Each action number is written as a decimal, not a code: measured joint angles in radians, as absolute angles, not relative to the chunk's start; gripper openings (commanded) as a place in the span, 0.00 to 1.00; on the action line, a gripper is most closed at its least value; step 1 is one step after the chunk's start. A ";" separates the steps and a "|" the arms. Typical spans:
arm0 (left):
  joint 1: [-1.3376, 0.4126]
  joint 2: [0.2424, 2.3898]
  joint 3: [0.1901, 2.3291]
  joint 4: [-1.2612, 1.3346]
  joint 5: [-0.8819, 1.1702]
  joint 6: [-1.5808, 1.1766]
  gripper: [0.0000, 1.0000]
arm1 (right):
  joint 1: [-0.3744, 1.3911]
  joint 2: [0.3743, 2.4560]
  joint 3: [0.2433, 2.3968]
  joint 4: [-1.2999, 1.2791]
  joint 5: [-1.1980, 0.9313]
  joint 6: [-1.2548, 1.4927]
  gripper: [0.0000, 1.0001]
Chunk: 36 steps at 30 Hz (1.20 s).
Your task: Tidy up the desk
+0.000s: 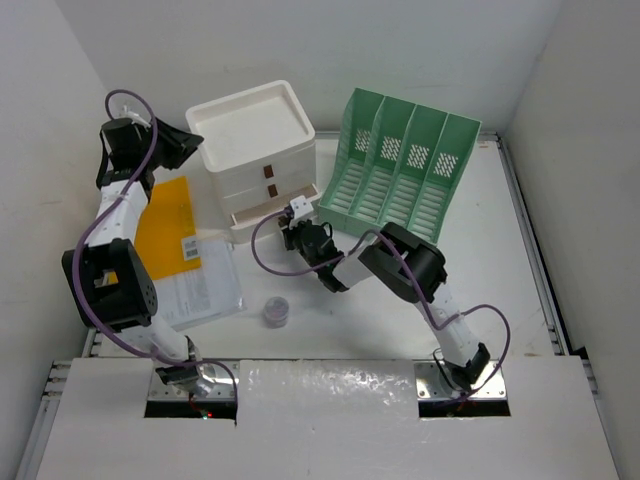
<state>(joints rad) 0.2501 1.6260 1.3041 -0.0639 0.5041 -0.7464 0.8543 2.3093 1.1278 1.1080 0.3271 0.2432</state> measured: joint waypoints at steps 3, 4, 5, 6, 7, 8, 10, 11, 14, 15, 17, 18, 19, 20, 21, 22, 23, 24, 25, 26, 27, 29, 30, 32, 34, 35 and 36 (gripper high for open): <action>0.260 1.640 1.326 -0.085 0.522 -0.751 0.00 | 0.877 2.258 1.050 1.121 0.323 0.237 0.00; 0.265 1.644 1.332 -0.090 0.527 -0.754 0.00 | 0.888 2.243 1.025 1.125 0.323 0.234 0.00; 0.269 1.648 1.337 -0.094 0.531 -0.759 0.00 | 0.897 2.231 1.006 1.130 0.323 0.229 0.00; 0.275 1.651 1.341 -0.097 0.533 -0.764 0.00 | 0.905 2.223 0.992 1.135 0.321 0.227 0.00; 0.278 1.654 1.344 -0.097 0.534 -0.768 0.00 | 0.910 2.217 0.984 1.137 0.318 0.227 0.00; 0.281 1.655 1.346 -0.097 0.535 -0.771 0.00 | 0.913 2.214 0.979 1.137 0.313 0.227 0.00; 0.287 1.662 1.353 -0.097 0.533 -0.778 0.00 | 0.918 2.212 0.976 1.137 0.304 0.226 0.00; 0.288 1.665 1.356 -0.096 0.534 -0.781 0.00 | 0.920 2.212 0.976 1.136 0.301 0.223 0.00; 0.292 1.679 1.368 -0.093 0.537 -0.787 0.00 | 0.921 2.206 0.976 1.118 0.270 0.208 0.33; 0.295 1.684 1.372 -0.090 0.539 -0.787 0.00 | 0.921 2.198 0.976 1.097 0.255 0.200 0.54; 0.297 1.693 1.375 -0.078 0.543 -0.787 0.00 | 0.925 2.164 0.976 1.049 0.218 0.175 0.66; 0.297 1.695 1.375 -0.072 0.546 -0.787 0.01 | 0.929 2.129 0.974 1.000 0.199 0.155 0.74; 0.297 1.695 1.375 -0.070 0.550 -0.787 0.02 | 0.938 2.092 0.974 0.955 0.187 0.140 0.83; 0.297 1.696 1.375 -0.069 0.553 -0.787 0.05 | 0.950 2.043 0.980 0.876 0.175 0.113 0.92; 0.297 1.696 1.375 -0.068 0.555 -0.786 0.06 | 0.967 2.000 0.991 0.805 0.168 0.093 0.99; 0.297 1.696 1.375 -0.067 0.556 -0.786 0.07 | 0.985 1.961 1.009 0.730 0.161 0.070 0.99; 0.297 1.696 1.374 -0.067 0.558 -0.786 0.07 | 1.009 1.922 1.042 0.633 0.150 0.049 0.99; 0.298 1.696 1.374 -0.067 0.558 -0.786 0.07 | 1.033 1.897 1.071 0.564 0.139 0.039 0.99; 0.298 1.696 1.374 -0.067 0.559 -0.786 0.07 | 1.058 1.875 1.098 0.496 0.125 0.035 0.99; 0.299 1.696 1.374 -0.066 0.560 -0.786 0.07 | 1.077 1.858 1.115 0.437 0.115 0.036 0.99; 0.299 1.696 1.374 -0.066 0.561 -0.786 0.07 | 1.099 1.845 1.128 0.377 0.100 0.038 0.99; 0.300 1.696 1.374 -0.066 0.562 -0.786 0.07 | 1.143 1.838 1.148 0.249 0.082 0.046 0.99; 0.302 1.696 1.374 -0.066 0.562 -0.786 0.07 | 1.160 1.843 1.158 0.184 0.079 0.051 0.99; 0.301 1.697 1.374 -0.065 0.563 -0.786 0.07 | 1.193 1.866 1.180 0.052 0.089 0.062 0.99; 0.302 1.697 1.374 -0.064 0.566 -0.783 0.08 | 1.221 1.896 1.203 -0.059 0.110 0.080 0.99; 0.303 1.698 1.374 -0.064 0.567 -0.783 0.08 | 1.231 1.907 1.205 -0.103 0.121 0.089 0.99; 0.303 1.698 1.374 -0.063 0.569 -0.782 0.09 | 1.236 1.911 1.205 -0.136 0.130 0.098 0.99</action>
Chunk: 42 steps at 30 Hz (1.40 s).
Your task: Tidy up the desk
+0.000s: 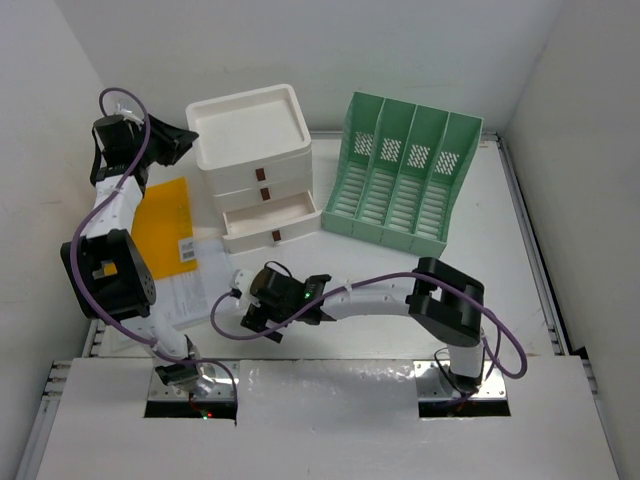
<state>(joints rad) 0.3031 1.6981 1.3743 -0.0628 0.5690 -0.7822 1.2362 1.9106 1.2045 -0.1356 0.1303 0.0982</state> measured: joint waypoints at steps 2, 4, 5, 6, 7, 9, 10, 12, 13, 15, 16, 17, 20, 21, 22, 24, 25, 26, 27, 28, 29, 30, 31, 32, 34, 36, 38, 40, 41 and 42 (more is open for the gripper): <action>0.303 1.699 1.374 -0.062 0.570 -0.781 0.09 | 1.239 1.912 1.199 -0.181 0.155 0.115 0.99; 0.303 1.700 1.374 -0.060 0.574 -0.779 0.10 | 1.237 1.912 1.194 -0.196 0.176 0.125 0.99; 0.303 1.700 1.374 -0.059 0.575 -0.778 0.11 | 1.236 1.912 1.193 -0.202 0.182 0.128 0.99; 0.303 1.700 1.374 -0.059 0.575 -0.775 0.11 | 1.234 1.912 1.193 -0.205 0.185 0.128 0.96; 0.303 1.700 1.374 -0.059 0.576 -0.774 0.12 | 1.233 1.913 1.193 -0.205 0.188 0.128 0.95; 0.303 1.700 1.374 -0.058 0.577 -0.772 0.13 | 1.230 1.916 1.193 -0.202 0.192 0.126 0.92; 0.303 1.700 1.374 -0.058 0.578 -0.770 0.13 | 1.230 1.921 1.193 -0.199 0.193 0.126 0.87; 0.303 1.700 1.374 -0.058 0.578 -0.768 0.13 | 1.230 1.932 1.193 -0.189 0.197 0.121 0.81; 0.303 1.700 1.374 -0.057 0.578 -0.768 0.13 | 1.230 1.939 1.193 -0.188 0.199 0.118 0.71; 0.303 1.700 1.374 -0.057 0.578 -0.768 0.13 | 1.230 1.949 1.193 -0.186 0.198 0.110 0.59; 0.303 1.700 1.374 -0.057 0.579 -0.768 0.13 | 1.230 1.953 1.193 -0.184 0.201 0.108 0.54; 0.303 1.700 1.374 -0.057 0.579 -0.768 0.13 | 1.230 1.953 1.193 -0.179 0.198 0.105 0.41; 0.303 1.700 1.374 -0.057 0.579 -0.768 0.13 | 1.229 1.953 1.193 -0.167 0.187 0.096 0.12; 0.303 1.700 1.374 -0.057 0.580 -0.768 0.13 | 1.228 1.953 1.193 -0.165 0.179 0.090 0.09; 0.303 1.700 1.374 -0.057 0.581 -0.768 0.13 | 1.228 1.953 1.193 -0.162 0.173 0.081 0.05; 0.303 1.700 1.374 -0.057 0.582 -0.768 0.13 | 1.228 1.951 1.193 -0.157 0.164 0.060 0.04; 0.303 1.700 1.374 -0.057 0.582 -0.768 0.13 | 1.228 1.946 1.193 -0.159 0.159 0.043 0.03; 0.303 1.700 1.374 -0.057 0.583 -0.768 0.13 | 1.228 1.937 1.193 -0.159 0.156 0.027 0.03; 0.303 1.701 1.374 -0.057 0.584 -0.768 0.13 | 1.225 1.927 1.195 -0.159 0.154 0.015 0.04; 0.303 1.702 1.374 -0.056 0.586 -0.768 0.13 | 1.220 1.913 1.202 -0.162 0.144 -0.001 0.04; 0.303 1.702 1.374 -0.056 0.588 -0.768 0.13 | 1.216 1.904 1.212 -0.166 0.139 -0.010 0.04; 0.303 1.702 1.374 -0.056 0.589 -0.768 0.13 | 1.208 1.893 1.229 -0.166 0.130 -0.021 0.04; 0.303 1.702 1.374 -0.055 0.590 -0.768 0.13 | 1.200 1.885 1.242 -0.163 0.128 -0.028 0.04; 0.303 1.702 1.374 -0.055 0.590 -0.768 0.13 | 1.188 1.878 1.256 -0.162 0.126 -0.035 0.05; 0.303 1.703 1.374 -0.054 0.591 -0.768 0.13 | 1.159 1.871 1.295 -0.167 0.126 -0.044 0.05; 0.303 1.704 1.374 -0.053 0.594 -0.769 0.13 | 1.123 1.878 1.363 -0.201 0.130 -0.045 0.05; 0.304 1.704 1.374 -0.052 0.596 -0.769 0.13 | 1.076 1.908 1.475 -0.236 0.149 -0.039 0.06; 0.304 1.705 1.374 -0.051 0.598 -0.771 0.13 | 1.024 1.957 1.596 -0.238 0.176 -0.026 0.05; 0.304 1.705 1.374 -0.051 0.598 -0.772 0.13 | 1.001 1.980 1.640 -0.228 0.189 -0.019 0.05; 0.304 1.706 1.374 -0.050 0.598 -0.772 0.13 | 0.979 2.004 1.680 -0.219 0.204 -0.008 0.05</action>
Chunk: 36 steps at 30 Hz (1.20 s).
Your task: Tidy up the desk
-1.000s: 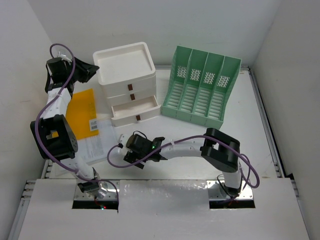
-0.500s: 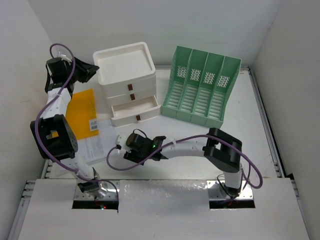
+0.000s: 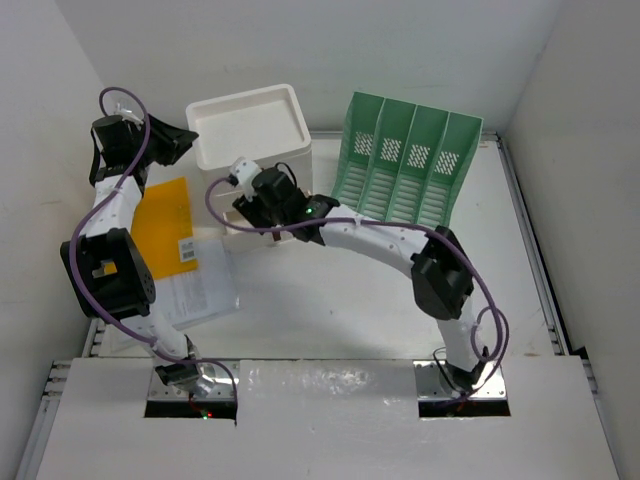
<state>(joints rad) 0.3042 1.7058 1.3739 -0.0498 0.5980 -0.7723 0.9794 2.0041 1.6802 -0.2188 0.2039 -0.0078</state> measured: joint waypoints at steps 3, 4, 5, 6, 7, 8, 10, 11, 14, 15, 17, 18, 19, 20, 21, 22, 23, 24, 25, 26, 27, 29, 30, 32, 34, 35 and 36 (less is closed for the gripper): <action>0.305 1.707 1.374 -0.049 0.603 -0.773 0.13 | 0.922 2.081 1.757 -0.198 0.257 0.023 0.05; 0.306 1.707 1.374 -0.049 0.604 -0.773 0.13 | 0.907 2.106 1.765 -0.194 0.271 0.033 0.05; 0.306 1.708 1.374 -0.049 0.605 -0.773 0.13 | 0.897 2.126 1.765 -0.193 0.282 0.042 0.05; 0.307 1.708 1.374 -0.048 0.607 -0.773 0.13 | 0.890 2.148 1.765 -0.196 0.289 0.050 0.05; 0.308 1.709 1.375 -0.047 0.609 -0.775 0.13 | 0.885 2.166 1.765 -0.196 0.294 0.056 0.04; 0.308 1.710 1.375 -0.047 0.611 -0.776 0.13 | 0.885 2.186 1.763 -0.196 0.300 0.060 0.04; 0.309 1.711 1.375 -0.045 0.614 -0.776 0.13 | 0.889 2.212 1.762 -0.196 0.311 0.065 0.04; 0.309 1.711 1.375 -0.045 0.616 -0.777 0.13 | 0.892 2.222 1.762 -0.185 0.318 0.068 0.03; 0.310 1.711 1.375 -0.044 0.616 -0.780 0.13 | 0.894 2.236 1.762 -0.177 0.336 0.078 0.02; 0.310 1.711 1.375 -0.044 0.616 -0.781 0.13 | 0.894 2.240 1.762 -0.174 0.340 0.082 0.02; 0.310 1.712 1.375 -0.044 0.618 -0.783 0.13 | 0.893 2.251 1.765 -0.168 0.349 0.094 0.02; 0.310 1.713 1.375 -0.043 0.619 -0.783 0.13 | 0.892 2.260 1.773 -0.165 0.354 0.103 0.02; 0.310 1.713 1.375 -0.042 0.619 -0.783 0.13 | 0.891 2.269 1.777 -0.162 0.360 0.111 0.02; 0.310 1.713 1.375 -0.042 0.619 -0.784 0.13 | 0.889 2.280 1.785 -0.159 0.366 0.122 0.04; 0.310 1.713 1.375 -0.042 0.620 -0.784 0.13 | 0.887 2.288 1.791 -0.158 0.368 0.131 0.05; 0.310 1.713 1.375 -0.041 0.620 -0.784 0.13 | 0.885 2.299 1.802 -0.159 0.368 0.139 0.07; 0.310 1.713 1.375 -0.041 0.620 -0.784 0.13 | 0.884 2.310 1.815 -0.165 0.368 0.150 0.09; 0.310 1.713 1.375 -0.041 0.620 -0.784 0.13 | 0.880 2.321 1.830 -0.174 0.367 0.160 0.15; 0.310 1.713 1.375 -0.042 0.620 -0.784 0.13 | 0.878 2.328 1.840 -0.182 0.366 0.167 0.19; 0.310 1.714 1.375 -0.041 0.620 -0.786 0.13 | 0.877 2.333 1.851 -0.194 0.367 0.175 0.25; 0.310 1.716 1.377 -0.040 0.621 -0.787 0.13 | 0.877 2.337 1.859 -0.205 0.367 0.181 0.36; 0.310 1.717 1.377 -0.039 0.623 -0.789 0.13 | 0.878 2.337 1.864 -0.219 0.366 0.188 0.51; 0.310 1.717 1.378 -0.039 0.622 -0.790 0.13 | 0.878 2.337 1.866 -0.222 0.366 0.189 0.64; 0.310 1.718 1.378 -0.039 0.623 -0.791 0.13 | 0.878 2.337 1.872 -0.231 0.361 0.192 0.72; 0.310 1.719 1.380 -0.039 0.623 -0.791 0.13 | 0.878 2.338 1.881 -0.247 0.357 0.191 0.78; 0.310 1.720 1.380 -0.038 0.623 -0.791 0.13 | 0.877 2.338 1.888 -0.258 0.352 0.192 0.82; 0.310 1.721 1.381 -0.037 0.624 -0.792 0.13 | 0.877 2.338 1.894 -0.269 0.347 0.192 0.83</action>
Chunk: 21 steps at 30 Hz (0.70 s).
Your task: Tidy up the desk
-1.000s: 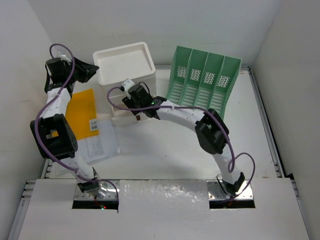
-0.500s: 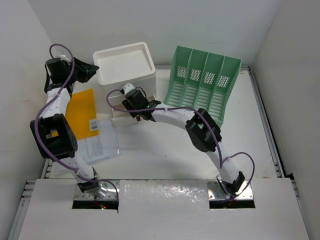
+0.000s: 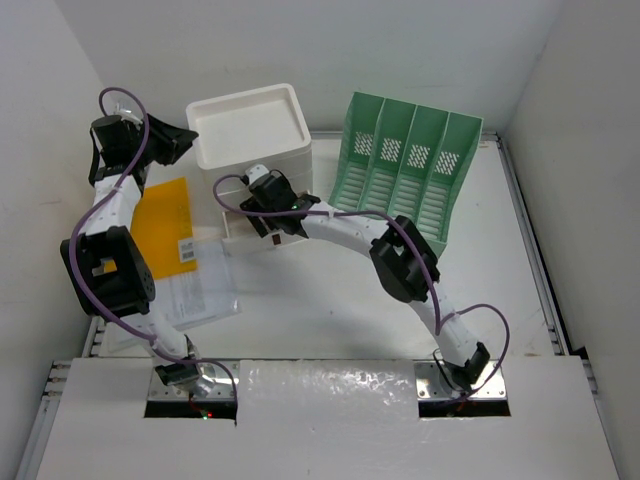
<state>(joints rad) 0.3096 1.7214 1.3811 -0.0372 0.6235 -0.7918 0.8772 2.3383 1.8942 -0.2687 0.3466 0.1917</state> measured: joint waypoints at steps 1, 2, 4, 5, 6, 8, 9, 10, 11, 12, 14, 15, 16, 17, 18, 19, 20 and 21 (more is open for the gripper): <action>0.310 1.722 1.382 -0.037 0.624 -0.792 0.13 | 0.877 2.338 1.901 -0.278 0.339 0.192 0.85; 0.310 1.722 1.382 -0.038 0.624 -0.792 0.13 | 0.877 2.338 1.905 -0.284 0.332 0.190 0.86; 0.310 1.722 1.382 -0.037 0.624 -0.792 0.13 | 0.877 2.338 1.909 -0.290 0.318 0.187 0.86; 0.310 1.722 1.383 -0.038 0.625 -0.793 0.13 | 0.877 2.338 1.910 -0.291 0.314 0.186 0.86; 0.310 1.723 1.383 -0.038 0.625 -0.794 0.13 | 0.876 2.338 1.912 -0.293 0.311 0.184 0.86; 0.310 1.723 1.384 -0.039 0.625 -0.794 0.13 | 0.876 2.337 1.912 -0.293 0.306 0.182 0.86; 0.310 1.723 1.384 -0.038 0.625 -0.794 0.13 | 0.876 2.335 1.912 -0.293 0.302 0.179 0.85; 0.310 1.723 1.384 -0.038 0.625 -0.794 0.13 | 0.876 2.333 1.911 -0.293 0.295 0.175 0.83; 0.310 1.723 1.384 -0.038 0.625 -0.794 0.13 | 0.876 2.328 1.906 -0.292 0.286 0.170 0.82; 0.310 1.723 1.384 -0.039 0.625 -0.794 0.13 | 0.878 2.316 1.891 -0.282 0.281 0.163 0.81; 0.310 1.724 1.385 -0.039 0.627 -0.794 0.13 | 0.887 2.257 1.814 -0.250 0.282 0.151 0.79; 0.310 1.724 1.386 -0.039 0.627 -0.794 0.13 | 0.894 2.218 1.773 -0.240 0.287 0.141 0.78; 0.311 1.724 1.386 -0.039 0.628 -0.794 0.13 | 0.906 2.173 1.713 -0.202 0.298 0.130 0.76; 0.311 1.726 1.386 -0.039 0.629 -0.794 0.13 | 0.923 2.111 1.637 -0.171 0.321 0.120 0.72; 0.311 1.726 1.387 -0.039 0.631 -0.794 0.13 | 0.942 2.055 1.567 -0.131 0.343 0.115 0.69; 0.312 1.727 1.387 -0.038 0.633 -0.794 0.13 | 0.964 2.000 1.491 -0.080 0.363 0.116 0.65; 0.313 1.728 1.387 -0.038 0.634 -0.794 0.12 | 0.987 1.943 1.409 -0.023 0.382 0.125 0.61; 0.313 1.728 1.388 -0.038 0.637 -0.794 0.12 | 1.007 1.898 1.329 0.051 0.390 0.146 0.52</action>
